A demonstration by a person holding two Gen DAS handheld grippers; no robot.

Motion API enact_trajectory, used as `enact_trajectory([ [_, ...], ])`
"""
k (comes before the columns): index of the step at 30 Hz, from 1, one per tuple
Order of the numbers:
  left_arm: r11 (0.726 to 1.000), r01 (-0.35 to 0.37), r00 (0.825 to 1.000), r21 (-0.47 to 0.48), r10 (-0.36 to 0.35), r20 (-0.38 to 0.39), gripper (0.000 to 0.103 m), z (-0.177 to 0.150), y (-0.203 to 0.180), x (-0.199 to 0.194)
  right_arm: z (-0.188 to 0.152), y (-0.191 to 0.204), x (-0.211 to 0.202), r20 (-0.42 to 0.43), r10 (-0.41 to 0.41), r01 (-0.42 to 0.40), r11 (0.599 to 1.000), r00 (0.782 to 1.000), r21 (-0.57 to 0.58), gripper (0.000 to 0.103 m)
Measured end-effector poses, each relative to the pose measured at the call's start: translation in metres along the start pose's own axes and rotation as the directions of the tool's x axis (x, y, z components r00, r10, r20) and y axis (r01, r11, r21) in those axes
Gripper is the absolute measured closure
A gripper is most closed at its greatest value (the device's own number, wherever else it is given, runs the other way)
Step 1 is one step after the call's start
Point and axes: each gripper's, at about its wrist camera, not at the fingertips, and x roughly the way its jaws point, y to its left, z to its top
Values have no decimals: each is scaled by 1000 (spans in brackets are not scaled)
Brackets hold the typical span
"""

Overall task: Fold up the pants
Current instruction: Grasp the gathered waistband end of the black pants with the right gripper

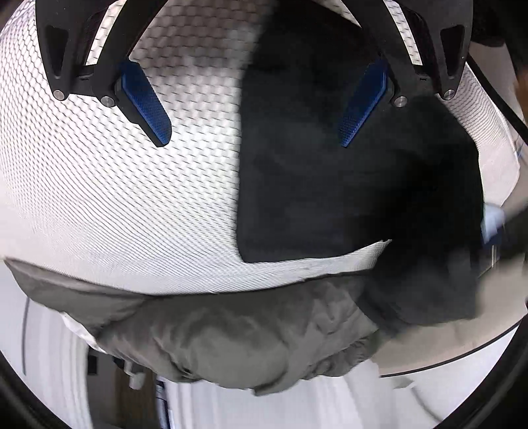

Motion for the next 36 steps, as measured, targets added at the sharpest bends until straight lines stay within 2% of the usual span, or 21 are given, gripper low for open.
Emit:
enact_trajectory([
  [2, 999, 53, 998, -8, -53, -33, 68, -7, 3, 5, -4, -13, 1, -10, -18, 18, 1000, 1000, 22, 1],
  [3, 997, 79, 996, -24, -80, -31, 58, -8, 8, 1, -5, -19, 1, -15, -24, 24, 999, 1000, 32, 1],
  [4, 995, 95, 995, -43, -96, -17, 44, -8, 15, -6, -7, -25, 0, -18, -27, 28, 999, 999, 42, 1],
  [7, 988, 121, 991, -100, -114, 72, 24, -8, 51, -45, -8, -36, -6, -10, -21, 21, 997, 1000, 73, 1],
  [10, 986, 54, 990, -158, -32, 138, 23, -10, 86, -67, -4, -35, -14, 17, 37, -38, 994, 999, 98, 1],
  [12, 975, -38, 988, -219, 70, 141, 23, -10, 114, -67, 0, -29, -17, 35, 97, -100, 990, 995, 98, 1],
  [14, 958, -100, 982, -267, 139, 130, 23, -9, 139, -63, 4, -19, -15, 33, 182, -185, 979, 983, 89, 1],
  [17, 931, -186, 972, -314, 220, 77, 23, -13, 168, -50, 11, -14, 0, -4, 306, -303, 943, 952, 140, 1],
  [18, 926, -195, 972, -323, 227, 65, 23, -16, 174, -49, 13, -15, 6, -15, 347, -339, 924, 938, 176, 7],
  [19, 923, -200, 972, -330, 229, 53, 23, -15, 182, -45, 14, -18, 11, -23, 393, -379, 899, 919, 220, 19],
  [21, 916, -216, 970, -338, 242, 36, 23, -15, 196, -38, 17, -23, 18, -26, 454, -428, 854, 890, 295, 24],
  [22, 913, -226, 968, -340, 251, 28, 23, -17, 201, -38, 19, -24, 19, -25, 465, -436, 846, 885, 308, 24],
  [27, 918, -242, 966, -314, 257, 6, 23, -26, 207, -34, 30, -8, 24, -35, 438, -416, 874, 898, 252, 25],
  [30, 923, -251, 965, -292, 262, -1, 23, -36, 208, -40, 32, 4, 43, -117, 402, -372, 903, 908, 215, 25],
  [32, 920, -263, 962, -290, 274, -4, 23, -37, 211, -40, 32, 17, 55, -155, 361, -339, 929, 920, 150, 26],
  [34, 917, -267, 961, -297, 277, -9, 23, -35, 214, -37, 31, 27, 58, -167, 314, -305, 949, 935, 80, 44],
  [35, 913, -270, 960, -305, 280, -12, 23, -36, 217, -36, 30, 29, 58, -170, 306, -299, 952, 937, 64, 50],
  [36, 911, -272, 959, -310, 282, -12, 23, -35, 218, -36, 29, 29, 57, -163, 310, -304, 951, 937, 63, 61],
])
